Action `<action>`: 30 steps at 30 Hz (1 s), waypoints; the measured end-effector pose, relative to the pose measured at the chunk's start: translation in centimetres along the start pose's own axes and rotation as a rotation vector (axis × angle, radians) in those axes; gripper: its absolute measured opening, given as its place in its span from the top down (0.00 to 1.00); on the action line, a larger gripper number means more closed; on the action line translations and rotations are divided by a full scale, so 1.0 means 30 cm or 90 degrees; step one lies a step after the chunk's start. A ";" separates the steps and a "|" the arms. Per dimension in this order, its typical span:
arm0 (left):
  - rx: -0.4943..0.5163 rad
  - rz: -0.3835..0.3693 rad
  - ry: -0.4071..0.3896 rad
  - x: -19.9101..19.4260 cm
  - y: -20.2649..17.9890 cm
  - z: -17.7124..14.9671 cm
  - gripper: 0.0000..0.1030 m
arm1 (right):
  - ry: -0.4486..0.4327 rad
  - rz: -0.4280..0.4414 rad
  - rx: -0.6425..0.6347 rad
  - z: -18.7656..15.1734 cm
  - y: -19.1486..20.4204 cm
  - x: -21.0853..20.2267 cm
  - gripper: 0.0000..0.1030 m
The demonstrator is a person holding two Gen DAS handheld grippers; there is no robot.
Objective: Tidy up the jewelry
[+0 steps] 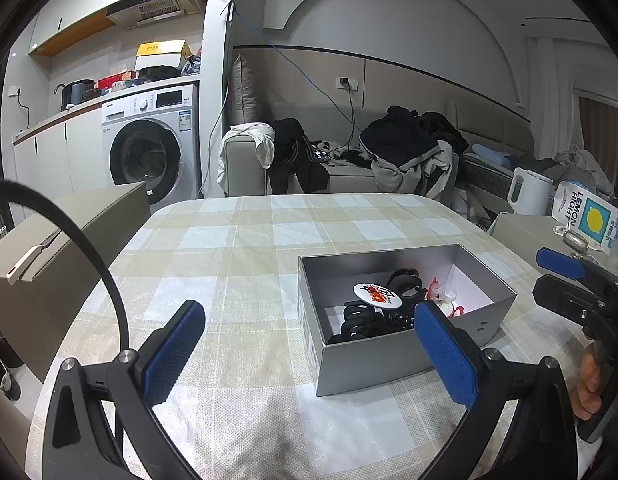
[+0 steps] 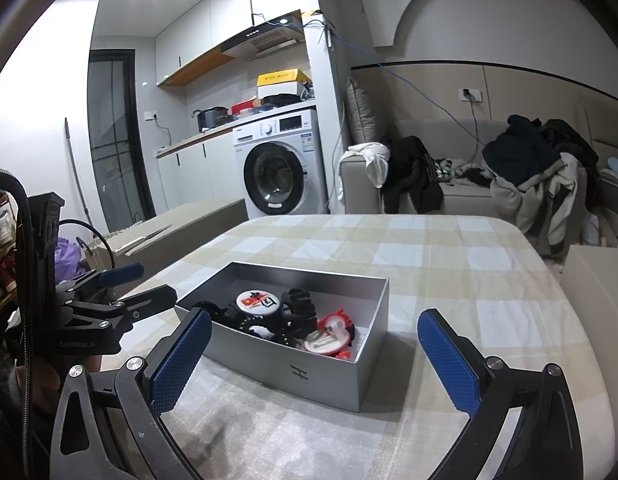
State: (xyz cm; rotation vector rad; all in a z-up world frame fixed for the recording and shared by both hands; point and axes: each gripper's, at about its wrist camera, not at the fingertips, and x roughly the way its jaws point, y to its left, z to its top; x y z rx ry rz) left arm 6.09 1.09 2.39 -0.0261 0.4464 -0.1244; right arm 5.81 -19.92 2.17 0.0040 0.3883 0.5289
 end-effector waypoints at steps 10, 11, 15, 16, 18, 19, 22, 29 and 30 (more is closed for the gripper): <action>0.000 -0.003 -0.002 -0.002 0.003 -0.001 0.01 | 0.001 0.000 0.002 -0.001 0.000 -0.001 0.00; 0.000 -0.002 -0.002 -0.002 0.002 -0.001 0.01 | 0.001 -0.001 0.003 -0.001 0.000 0.000 0.00; 0.000 -0.003 -0.002 -0.001 0.001 -0.003 0.01 | 0.003 -0.002 0.008 -0.005 -0.002 0.003 0.00; 0.000 -0.003 -0.002 -0.001 0.001 -0.003 0.01 | 0.002 -0.001 0.009 -0.006 -0.001 0.004 0.00; -0.001 -0.002 -0.001 -0.001 0.002 -0.003 0.01 | 0.002 -0.002 0.008 -0.006 -0.003 0.003 0.00; -0.002 -0.002 -0.001 -0.001 0.002 -0.003 0.01 | 0.003 -0.002 0.008 -0.006 -0.003 0.003 0.00; -0.006 -0.001 0.000 0.001 0.003 -0.004 0.01 | 0.003 -0.002 0.008 -0.006 -0.003 0.003 0.00; -0.010 -0.001 0.002 0.004 0.006 -0.001 0.01 | 0.002 -0.003 0.009 -0.006 -0.003 0.002 0.00; -0.010 -0.001 0.002 0.005 0.007 -0.001 0.01 | 0.002 -0.002 0.008 -0.006 -0.003 0.002 0.00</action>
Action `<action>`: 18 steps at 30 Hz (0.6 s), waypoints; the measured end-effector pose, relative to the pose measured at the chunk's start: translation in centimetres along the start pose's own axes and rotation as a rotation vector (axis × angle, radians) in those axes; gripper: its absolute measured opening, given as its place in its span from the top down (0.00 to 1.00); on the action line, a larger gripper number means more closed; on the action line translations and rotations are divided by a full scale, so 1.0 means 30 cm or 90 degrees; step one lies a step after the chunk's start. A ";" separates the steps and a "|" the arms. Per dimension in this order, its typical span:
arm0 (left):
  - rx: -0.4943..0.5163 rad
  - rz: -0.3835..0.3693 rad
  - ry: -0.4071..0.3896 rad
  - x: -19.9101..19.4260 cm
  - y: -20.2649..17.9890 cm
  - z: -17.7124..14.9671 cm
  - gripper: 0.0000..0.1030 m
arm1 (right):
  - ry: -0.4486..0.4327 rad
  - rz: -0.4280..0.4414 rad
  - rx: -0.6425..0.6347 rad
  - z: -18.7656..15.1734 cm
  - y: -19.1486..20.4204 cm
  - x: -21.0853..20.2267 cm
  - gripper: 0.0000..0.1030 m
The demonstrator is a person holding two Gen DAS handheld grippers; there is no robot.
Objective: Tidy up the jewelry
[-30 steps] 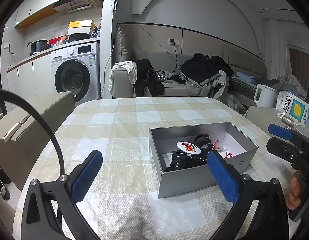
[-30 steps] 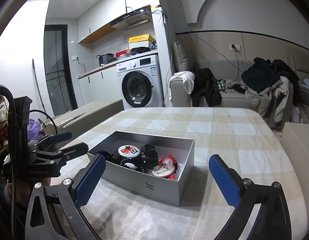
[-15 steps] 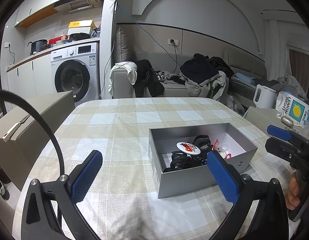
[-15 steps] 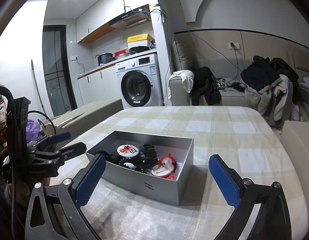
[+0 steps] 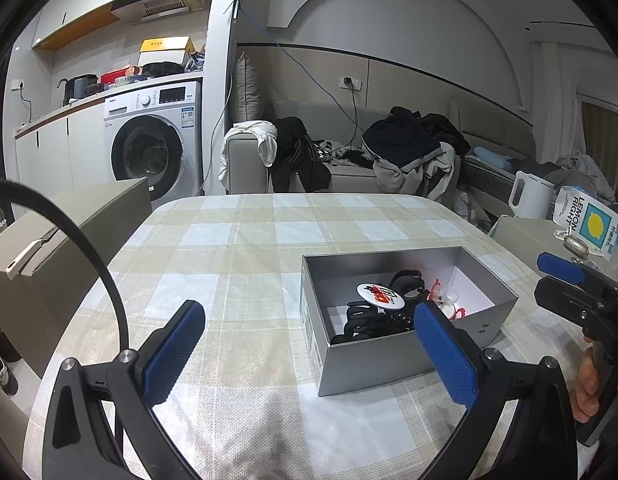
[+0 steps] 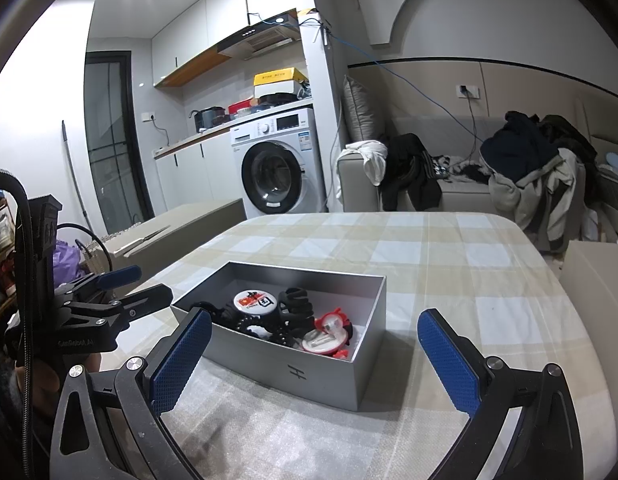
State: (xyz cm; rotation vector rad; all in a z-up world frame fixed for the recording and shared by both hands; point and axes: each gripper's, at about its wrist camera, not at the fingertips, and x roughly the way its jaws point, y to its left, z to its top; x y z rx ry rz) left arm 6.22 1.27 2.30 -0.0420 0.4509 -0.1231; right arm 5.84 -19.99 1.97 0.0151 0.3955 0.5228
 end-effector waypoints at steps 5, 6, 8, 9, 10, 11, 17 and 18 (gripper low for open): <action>0.000 0.000 0.000 0.000 0.001 0.000 0.01 | -0.001 -0.001 0.000 -0.002 0.000 -0.001 0.00; -0.001 0.000 0.000 0.000 0.000 0.000 0.01 | -0.001 0.000 0.000 -0.002 0.000 -0.001 0.00; -0.001 0.000 0.000 -0.001 -0.001 0.000 0.01 | -0.001 -0.001 0.000 -0.002 0.000 0.000 0.00; -0.001 0.000 0.000 0.000 0.000 0.000 0.01 | -0.001 0.000 0.000 -0.002 0.000 0.000 0.00; 0.000 0.001 0.000 0.000 0.001 0.000 0.01 | 0.000 0.000 0.000 -0.003 0.001 0.000 0.00; -0.001 0.003 0.000 -0.001 0.000 0.000 0.01 | -0.001 0.000 0.000 -0.003 0.001 -0.001 0.00; -0.002 0.003 0.000 0.000 0.000 -0.002 0.01 | -0.002 -0.001 -0.004 -0.001 0.001 -0.001 0.00; -0.002 0.003 0.000 0.000 0.002 -0.002 0.01 | -0.002 -0.001 -0.005 0.000 0.001 -0.002 0.00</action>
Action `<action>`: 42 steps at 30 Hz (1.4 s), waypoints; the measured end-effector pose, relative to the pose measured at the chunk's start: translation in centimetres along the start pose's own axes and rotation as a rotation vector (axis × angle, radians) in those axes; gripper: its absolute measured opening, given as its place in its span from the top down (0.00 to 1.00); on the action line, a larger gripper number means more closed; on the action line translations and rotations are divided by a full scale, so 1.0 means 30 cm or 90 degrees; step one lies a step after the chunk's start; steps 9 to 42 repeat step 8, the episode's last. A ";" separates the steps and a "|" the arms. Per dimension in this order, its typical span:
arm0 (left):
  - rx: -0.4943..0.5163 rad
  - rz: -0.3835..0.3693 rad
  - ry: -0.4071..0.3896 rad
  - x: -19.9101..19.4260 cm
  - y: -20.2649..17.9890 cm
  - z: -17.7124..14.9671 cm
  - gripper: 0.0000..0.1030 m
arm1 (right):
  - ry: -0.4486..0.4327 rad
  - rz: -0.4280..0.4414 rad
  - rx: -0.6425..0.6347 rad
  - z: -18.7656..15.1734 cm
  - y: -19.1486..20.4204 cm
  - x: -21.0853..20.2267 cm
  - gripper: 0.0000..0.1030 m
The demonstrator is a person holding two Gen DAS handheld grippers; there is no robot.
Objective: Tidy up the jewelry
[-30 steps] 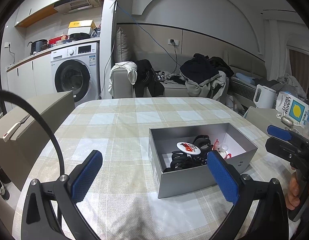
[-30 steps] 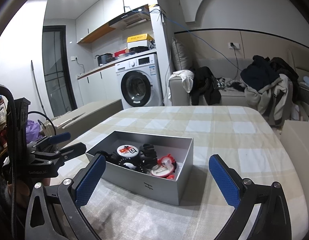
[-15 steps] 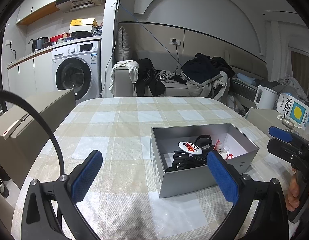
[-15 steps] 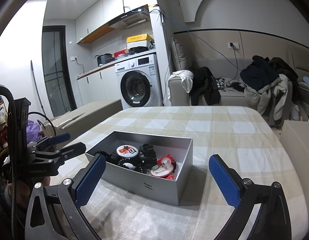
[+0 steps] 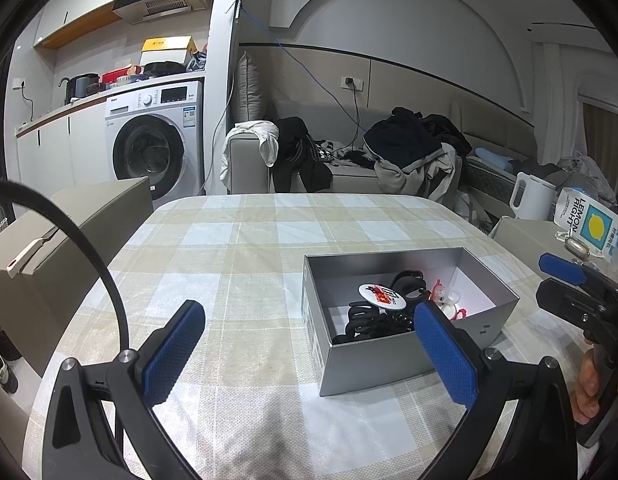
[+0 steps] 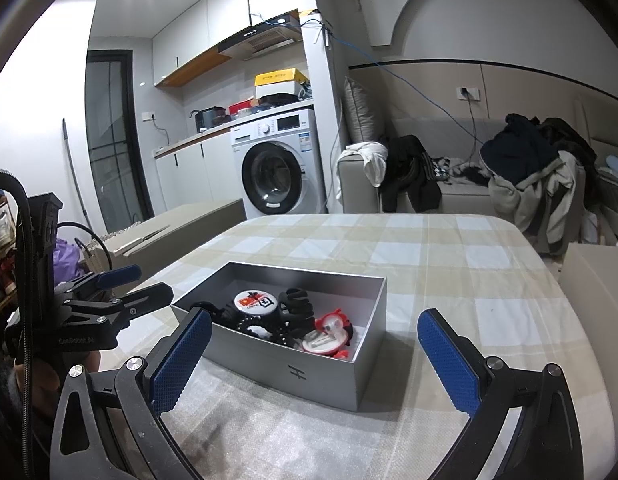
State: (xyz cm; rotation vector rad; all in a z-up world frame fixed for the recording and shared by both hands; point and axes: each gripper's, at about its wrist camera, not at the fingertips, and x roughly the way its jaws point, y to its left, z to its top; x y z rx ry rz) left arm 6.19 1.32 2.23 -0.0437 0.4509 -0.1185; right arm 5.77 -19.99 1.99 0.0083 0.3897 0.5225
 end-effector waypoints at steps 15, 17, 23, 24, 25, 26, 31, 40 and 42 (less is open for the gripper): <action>0.005 -0.002 -0.006 -0.003 -0.008 0.002 0.01 | -0.003 -0.001 -0.008 0.003 0.009 -0.001 0.00; 0.005 -0.002 -0.006 -0.003 -0.008 0.002 0.01 | -0.003 -0.001 -0.008 0.003 0.009 -0.001 0.00; 0.005 -0.002 -0.006 -0.003 -0.008 0.002 0.01 | -0.003 -0.001 -0.008 0.003 0.009 -0.001 0.00; 0.005 -0.002 -0.006 -0.003 -0.008 0.002 0.01 | -0.003 -0.001 -0.008 0.003 0.009 -0.001 0.00; 0.005 -0.002 -0.006 -0.003 -0.008 0.002 0.01 | -0.003 -0.001 -0.008 0.003 0.009 -0.001 0.00; 0.005 -0.002 -0.006 -0.003 -0.008 0.002 0.01 | -0.003 -0.001 -0.008 0.003 0.009 -0.001 0.00; 0.005 -0.002 -0.006 -0.003 -0.008 0.002 0.01 | -0.003 -0.001 -0.008 0.003 0.009 -0.001 0.00; 0.005 -0.002 -0.006 -0.003 -0.008 0.002 0.01 | -0.003 -0.001 -0.008 0.003 0.009 -0.001 0.00; 0.005 -0.002 -0.006 -0.003 -0.008 0.002 0.01 | -0.003 -0.001 -0.008 0.003 0.009 -0.001 0.00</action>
